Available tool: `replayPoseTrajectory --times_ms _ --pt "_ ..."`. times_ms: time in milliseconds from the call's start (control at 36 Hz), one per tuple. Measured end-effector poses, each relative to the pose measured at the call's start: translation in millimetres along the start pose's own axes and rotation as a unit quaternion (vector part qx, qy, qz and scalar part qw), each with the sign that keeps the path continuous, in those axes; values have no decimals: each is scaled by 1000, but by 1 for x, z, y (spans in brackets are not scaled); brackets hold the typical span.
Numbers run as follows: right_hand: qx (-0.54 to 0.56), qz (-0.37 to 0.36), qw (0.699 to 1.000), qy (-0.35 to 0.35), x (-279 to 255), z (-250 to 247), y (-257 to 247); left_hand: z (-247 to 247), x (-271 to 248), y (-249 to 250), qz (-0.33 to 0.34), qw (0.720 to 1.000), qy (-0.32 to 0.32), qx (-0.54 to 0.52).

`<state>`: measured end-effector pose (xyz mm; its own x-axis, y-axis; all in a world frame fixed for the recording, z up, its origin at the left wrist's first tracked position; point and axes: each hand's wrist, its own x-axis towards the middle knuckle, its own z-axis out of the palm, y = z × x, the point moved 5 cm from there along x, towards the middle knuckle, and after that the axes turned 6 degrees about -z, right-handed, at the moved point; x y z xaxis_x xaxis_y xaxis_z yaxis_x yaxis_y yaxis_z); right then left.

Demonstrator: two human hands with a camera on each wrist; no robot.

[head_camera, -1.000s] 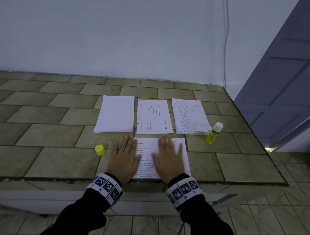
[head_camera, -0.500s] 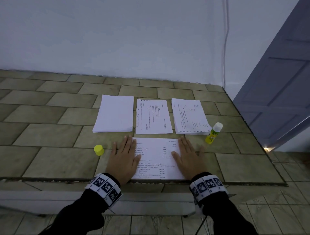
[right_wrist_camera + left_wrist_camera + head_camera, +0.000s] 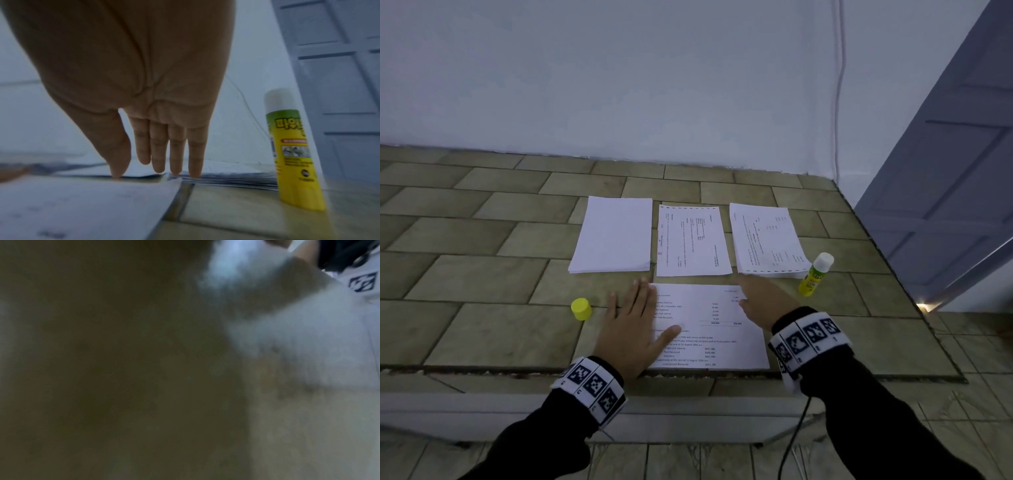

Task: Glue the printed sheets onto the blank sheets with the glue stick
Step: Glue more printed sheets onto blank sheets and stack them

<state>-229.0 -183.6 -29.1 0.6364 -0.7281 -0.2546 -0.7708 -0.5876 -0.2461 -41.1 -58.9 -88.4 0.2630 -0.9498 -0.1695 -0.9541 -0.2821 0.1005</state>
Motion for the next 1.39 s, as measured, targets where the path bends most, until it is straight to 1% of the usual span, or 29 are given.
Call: replayPoseTrajectory --times_ms 111,222,333,417,500,583,694,805,917,972,1083,1194,1222,1305,1389 --pt "-73 -13 997 13 15 3 3 -1 -2 1 2 1000 -3 7" --pt "-76 -13 997 11 21 3 9 0 -2 0 3 1000 -6 14" --pt "-45 -18 999 17 24 -3 12 2 -1 0 7 1000 -4 6" --pt "2 -18 1000 23 20 -17 13 1 -2 0 15 1000 4 -5" --pt "37 -27 997 56 12 -45 16 1 -1 -1 17 1000 13 0" --pt "70 -20 991 115 5 -80 24 2 0 -2 17 999 25 -26" --pt "185 13 963 194 1 -112 39 1 -2 -2 22 998 43 -48" --pt "316 56 912 256 13 -120 49 -1 -2 -3 15 997 48 -55" --pt "400 86 874 262 36 -99 43 0 -2 -3 15 997 45 -60" --pt "425 92 864 255 49 -83 37 -2 -3 -2 14 996 47 -69" --pt "403 108 880 226 70 -51 25 -3 -4 -2 14 997 43 -62" --pt "361 120 900 213 82 -27 20 -3 -4 -2 18 995 56 -86" --pt "348 119 907 205 84 -23 18 -3 -3 -2 18 994 58 -87" --pt "246 114 947 173 89 -18 12 -4 -3 -3 15 994 60 -85" --pt "191 116 965 138 91 -16 7 -4 -3 -3 12 995 56 -79"
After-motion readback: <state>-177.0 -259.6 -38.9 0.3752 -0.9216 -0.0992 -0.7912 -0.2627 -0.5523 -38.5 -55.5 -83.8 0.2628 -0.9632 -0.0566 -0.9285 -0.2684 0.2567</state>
